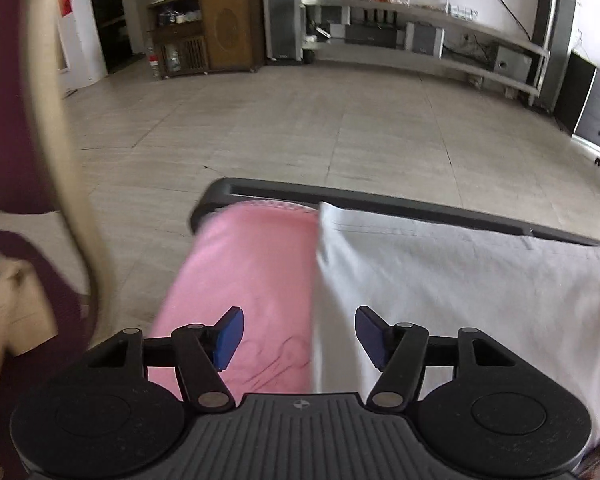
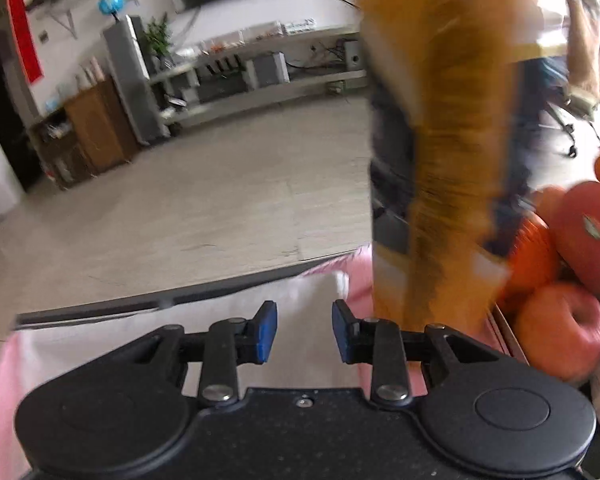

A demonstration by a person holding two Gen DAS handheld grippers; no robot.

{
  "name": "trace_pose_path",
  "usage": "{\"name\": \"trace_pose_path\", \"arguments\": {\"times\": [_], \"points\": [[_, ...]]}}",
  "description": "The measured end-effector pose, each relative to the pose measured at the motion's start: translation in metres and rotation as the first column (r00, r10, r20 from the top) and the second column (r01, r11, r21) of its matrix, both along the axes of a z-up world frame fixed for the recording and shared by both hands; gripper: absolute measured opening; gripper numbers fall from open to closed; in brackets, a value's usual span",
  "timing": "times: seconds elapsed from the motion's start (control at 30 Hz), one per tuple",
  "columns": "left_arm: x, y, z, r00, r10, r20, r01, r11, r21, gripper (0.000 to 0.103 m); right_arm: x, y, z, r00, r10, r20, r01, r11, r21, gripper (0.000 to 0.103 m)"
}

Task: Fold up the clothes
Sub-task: 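Grasp the grey hoodie hem edge with both grippers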

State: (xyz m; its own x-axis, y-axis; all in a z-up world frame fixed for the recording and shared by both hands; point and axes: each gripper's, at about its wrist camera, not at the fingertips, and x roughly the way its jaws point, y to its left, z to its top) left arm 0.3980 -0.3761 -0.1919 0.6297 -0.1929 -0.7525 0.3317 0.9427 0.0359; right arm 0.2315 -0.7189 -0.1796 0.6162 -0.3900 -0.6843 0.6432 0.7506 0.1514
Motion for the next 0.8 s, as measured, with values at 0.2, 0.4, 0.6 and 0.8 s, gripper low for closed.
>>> {"name": "trace_pose_path", "arguments": {"times": [0.2, 0.4, 0.6, 0.8], "points": [[0.034, -0.002, -0.027, 0.997, 0.047, -0.055, -0.051, 0.996, -0.071, 0.062, 0.045, -0.005, -0.04, 0.991, -0.082, -0.102, 0.078, 0.996, -0.044, 0.02], [0.054, 0.0, -0.029, 0.995, 0.079, -0.061, -0.087, 0.986, -0.14, 0.061, 0.048, -0.006, -0.063, 0.986, -0.134, -0.098, 0.134, 0.991, -0.01, 0.02], [0.069, -0.01, -0.021, 0.997, 0.082, -0.008, -0.083, 0.986, -0.145, 0.059, 0.024, -0.01, -0.066, 0.983, -0.182, 0.015, 0.182, 0.983, 0.002, 0.0], [0.078, -0.022, -0.027, 0.998, 0.053, -0.037, -0.059, 0.985, -0.162, 0.045, 0.015, -0.014, -0.067, 0.988, -0.147, 0.045, 0.147, 0.989, 0.0, 0.0]]}}
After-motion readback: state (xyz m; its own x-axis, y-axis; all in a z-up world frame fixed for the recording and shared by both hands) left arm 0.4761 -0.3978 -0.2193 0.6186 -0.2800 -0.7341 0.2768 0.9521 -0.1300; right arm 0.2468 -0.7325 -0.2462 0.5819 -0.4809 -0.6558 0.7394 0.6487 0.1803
